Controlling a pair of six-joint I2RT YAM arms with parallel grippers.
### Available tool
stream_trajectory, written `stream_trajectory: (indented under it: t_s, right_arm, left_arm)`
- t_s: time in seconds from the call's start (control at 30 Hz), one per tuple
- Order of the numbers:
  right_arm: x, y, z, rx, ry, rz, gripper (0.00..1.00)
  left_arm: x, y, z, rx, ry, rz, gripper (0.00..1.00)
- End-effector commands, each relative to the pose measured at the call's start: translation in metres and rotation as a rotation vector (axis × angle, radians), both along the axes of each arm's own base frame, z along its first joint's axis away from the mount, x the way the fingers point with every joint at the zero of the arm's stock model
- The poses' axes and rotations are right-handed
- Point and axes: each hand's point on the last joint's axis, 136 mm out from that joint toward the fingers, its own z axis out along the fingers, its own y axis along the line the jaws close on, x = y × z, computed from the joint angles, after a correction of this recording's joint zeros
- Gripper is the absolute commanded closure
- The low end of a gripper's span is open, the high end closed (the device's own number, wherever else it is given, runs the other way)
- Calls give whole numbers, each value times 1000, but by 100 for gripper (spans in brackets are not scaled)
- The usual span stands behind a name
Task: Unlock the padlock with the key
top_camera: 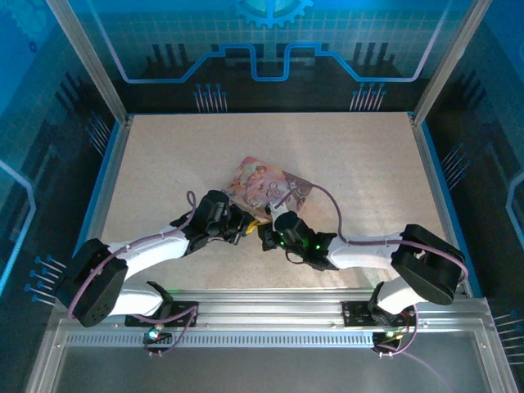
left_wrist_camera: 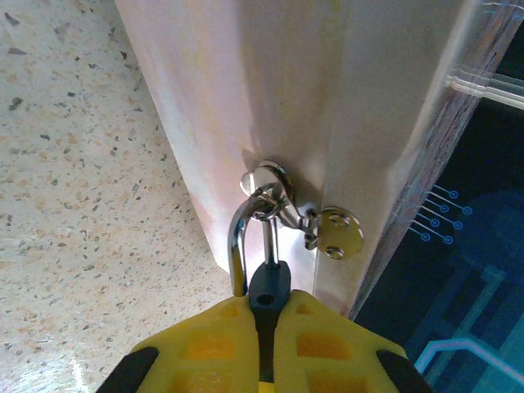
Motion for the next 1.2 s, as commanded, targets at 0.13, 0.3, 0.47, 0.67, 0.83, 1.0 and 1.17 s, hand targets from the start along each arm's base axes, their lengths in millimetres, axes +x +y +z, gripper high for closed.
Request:
stream_trajectory:
  t_s: [0.13, 0.3, 0.47, 0.67, 0.83, 1.0, 1.17]
  right_arm:
    - [8, 2, 3, 104, 63, -66, 100]
    - [8, -3, -3, 75, 72, -81, 100]
    - [8, -6, -12, 52, 97, -102, 100]
    - [7, -12, -25, 30, 119, -136, 100]
    - [4, -16, -31, 35, 139, -156, 100]
    - [1, -20, -33, 65, 155, -173, 100]
    - [-2, -25, -33, 119, 186, -202, 100]
  left_arm:
    - [2, -15, 20, -59, -52, -46, 100]
    - [1, -15, 17, -52, -47, -43, 100]
    - [1, -14, 9, -44, -34, -42, 100]
    - [0, -12, 2, -20, -21, -39, 90]
    - [-2, -6, -7, 10, -3, -26, 76]
    - [-6, 1, -15, 45, 10, -14, 62]
    - [-6, 11, -12, 102, -13, -12, 51]
